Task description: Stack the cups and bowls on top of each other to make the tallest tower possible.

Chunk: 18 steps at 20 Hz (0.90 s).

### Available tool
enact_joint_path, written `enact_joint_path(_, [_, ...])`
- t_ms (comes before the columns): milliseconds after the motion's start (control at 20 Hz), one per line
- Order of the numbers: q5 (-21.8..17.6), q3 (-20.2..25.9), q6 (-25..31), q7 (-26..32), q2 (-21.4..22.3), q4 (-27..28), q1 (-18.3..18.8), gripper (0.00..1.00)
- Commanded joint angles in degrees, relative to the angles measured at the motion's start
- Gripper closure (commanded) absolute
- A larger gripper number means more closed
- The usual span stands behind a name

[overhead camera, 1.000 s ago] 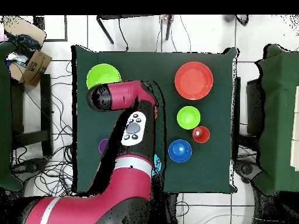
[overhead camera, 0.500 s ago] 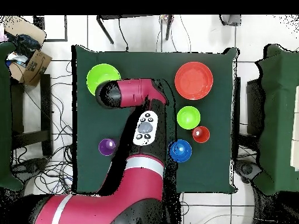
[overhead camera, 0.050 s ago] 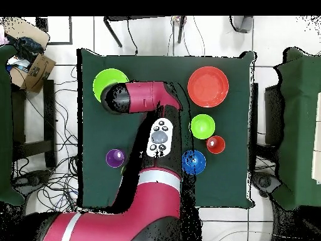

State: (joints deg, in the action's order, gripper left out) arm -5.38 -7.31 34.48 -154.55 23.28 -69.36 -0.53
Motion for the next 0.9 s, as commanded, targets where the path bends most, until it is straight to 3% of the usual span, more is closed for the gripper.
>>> enact_joint_path(50, [-2.3, 9.3, -2.8, 9.1, 0.1, -4.7, 2.8, 0.0])
enact_joint_path(450, [-4.0, 11.7, -3.1, 11.3, 0.5, -5.0, 6.5, 0.0])
enact_joint_path(900, [-5.2, 11.8, -3.9, 10.1, -0.2, -4.3, 7.1, 0.0])
